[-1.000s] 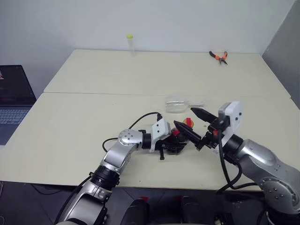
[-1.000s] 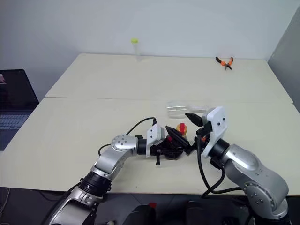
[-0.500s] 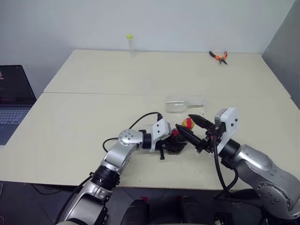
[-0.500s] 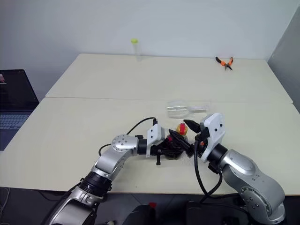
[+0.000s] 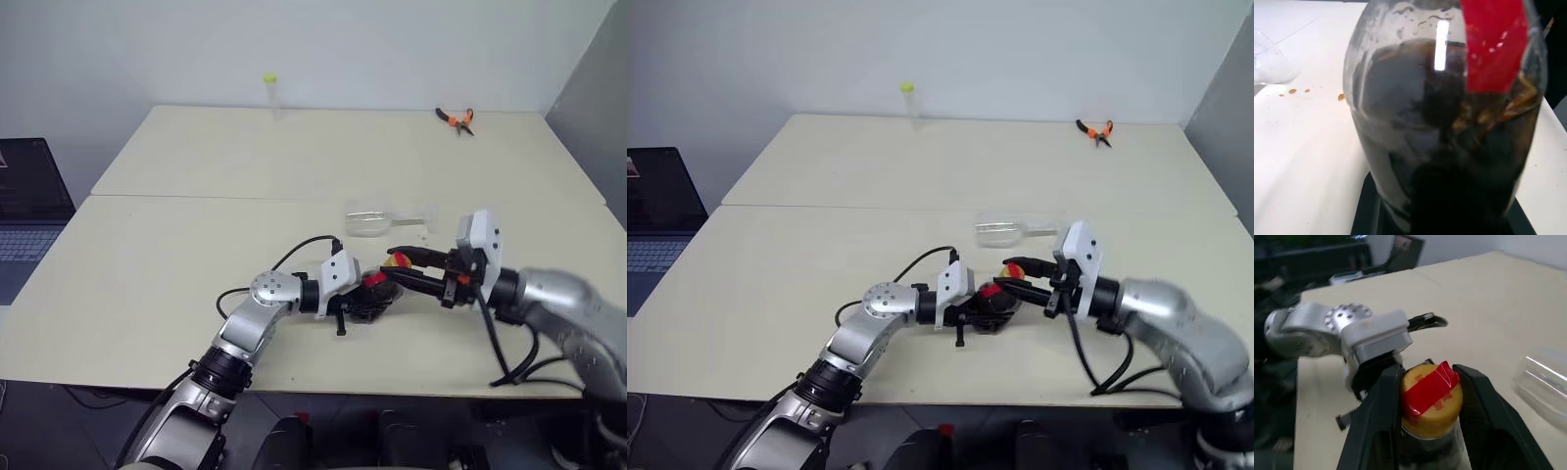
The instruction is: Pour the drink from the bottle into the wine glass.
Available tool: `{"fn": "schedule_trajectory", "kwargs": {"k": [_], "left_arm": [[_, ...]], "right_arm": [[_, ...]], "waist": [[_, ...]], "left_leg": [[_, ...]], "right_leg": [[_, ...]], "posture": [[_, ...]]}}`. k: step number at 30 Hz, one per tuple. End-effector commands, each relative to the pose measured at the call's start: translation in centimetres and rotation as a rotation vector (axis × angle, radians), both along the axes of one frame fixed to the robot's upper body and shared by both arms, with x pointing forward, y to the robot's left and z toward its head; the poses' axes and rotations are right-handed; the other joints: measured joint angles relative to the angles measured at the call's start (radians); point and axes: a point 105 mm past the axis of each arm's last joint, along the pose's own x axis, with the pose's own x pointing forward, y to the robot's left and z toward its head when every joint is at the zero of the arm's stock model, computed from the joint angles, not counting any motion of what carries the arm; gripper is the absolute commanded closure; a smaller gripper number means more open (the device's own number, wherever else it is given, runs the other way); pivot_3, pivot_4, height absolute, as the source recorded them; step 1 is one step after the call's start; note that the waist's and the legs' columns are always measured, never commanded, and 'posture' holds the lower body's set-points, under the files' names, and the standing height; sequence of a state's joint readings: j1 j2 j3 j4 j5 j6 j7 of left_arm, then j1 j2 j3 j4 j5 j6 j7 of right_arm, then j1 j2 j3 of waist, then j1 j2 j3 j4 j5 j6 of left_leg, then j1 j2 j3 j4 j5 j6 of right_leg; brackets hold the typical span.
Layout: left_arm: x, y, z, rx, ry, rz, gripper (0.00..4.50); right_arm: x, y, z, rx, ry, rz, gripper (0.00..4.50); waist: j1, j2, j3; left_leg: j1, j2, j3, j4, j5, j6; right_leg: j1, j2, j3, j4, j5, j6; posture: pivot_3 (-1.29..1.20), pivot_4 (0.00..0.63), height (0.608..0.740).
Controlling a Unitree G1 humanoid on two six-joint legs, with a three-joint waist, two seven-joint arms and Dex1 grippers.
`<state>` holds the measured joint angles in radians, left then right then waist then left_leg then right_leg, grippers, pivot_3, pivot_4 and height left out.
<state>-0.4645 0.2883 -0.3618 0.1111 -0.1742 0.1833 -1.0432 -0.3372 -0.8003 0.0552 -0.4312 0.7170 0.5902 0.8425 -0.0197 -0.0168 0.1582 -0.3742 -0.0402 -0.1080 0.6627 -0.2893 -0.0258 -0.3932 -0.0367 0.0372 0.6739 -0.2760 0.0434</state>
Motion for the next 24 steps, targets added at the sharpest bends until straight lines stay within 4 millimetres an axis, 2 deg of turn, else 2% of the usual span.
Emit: {"fn": "schedule_trajectory", "kwargs": {"k": [1,4,7,12,16,20,24], "left_arm": [[-0.8,-0.1,0.8,-0.031,-0.018,-0.027,3.76],[-1.0,0.1,0.7,-0.030,-0.009,-0.015,3.76],[-1.2,0.1,0.5,-0.028,-0.006,-0.012,3.76],[-1.0,0.0,0.6,-0.031,-0.008,-0.006,3.76],[-0.7,0.2,0.7,-0.033,-0.009,0.000,3.76],[-0.5,0.2,0.8,-0.031,-0.010,-0.002,3.76],[-0.2,0.2,0.8,-0.029,-0.012,-0.008,3.76]], "right_arm": [[2.8,-3.3,-1.8,-0.212,0.026,0.000,3.23],[3.8,-3.2,-0.9,-0.358,-0.041,0.128,3.23],[3.3,-2.2,0.2,-0.361,-0.046,0.211,3.23],[1.9,-0.1,2.1,-0.168,-0.053,0.172,1.48],[-1.1,0.9,3.6,0.037,-0.043,0.071,0.02],[-2.7,1.5,3.7,0.130,-0.040,-0.044,0.01],[-2.1,1.7,3.8,0.204,-0.081,-0.207,0.01]], "waist": [[-0.002,0.000,0.000],[-0.009,0.000,0.000],[-0.009,0.000,0.000],[-0.005,0.000,0.000],[-0.002,0.001,0.000],[0.002,0.001,0.000],[0.002,0.001,0.000]], "left_leg": [[0.002,0.000,-0.001,-0.001,0.000,0.001],[0.008,0.000,0.001,-0.002,-0.001,0.002],[0.008,0.001,0.000,-0.002,-0.001,0.002],[0.005,0.001,-0.002,-0.002,-0.001,0.001],[-0.003,0.001,-0.006,0.000,-0.001,0.000],[-0.008,0.000,-0.005,0.000,-0.001,0.000],[-0.006,0.000,-0.004,0.001,-0.001,0.001]], "right_leg": [[0.003,0.000,0.000,-0.001,0.000,0.000],[0.008,-0.001,0.001,-0.003,0.000,0.001],[0.008,-0.001,0.000,-0.003,0.000,0.001],[0.008,-0.004,0.001,-0.007,0.000,0.000],[0.002,-0.006,0.000,-0.007,0.000,0.000],[-0.002,-0.008,0.000,-0.007,0.000,0.000],[-0.001,-0.007,0.001,-0.007,0.001,0.002]], "posture": [[0.00,0.150,0.740],[0.00,0.150,0.740],[0.00,0.150,0.740],[0.00,0.150,0.740],[0.00,0.150,0.740],[0.00,0.150,0.740],[0.00,0.150,0.740]]}}
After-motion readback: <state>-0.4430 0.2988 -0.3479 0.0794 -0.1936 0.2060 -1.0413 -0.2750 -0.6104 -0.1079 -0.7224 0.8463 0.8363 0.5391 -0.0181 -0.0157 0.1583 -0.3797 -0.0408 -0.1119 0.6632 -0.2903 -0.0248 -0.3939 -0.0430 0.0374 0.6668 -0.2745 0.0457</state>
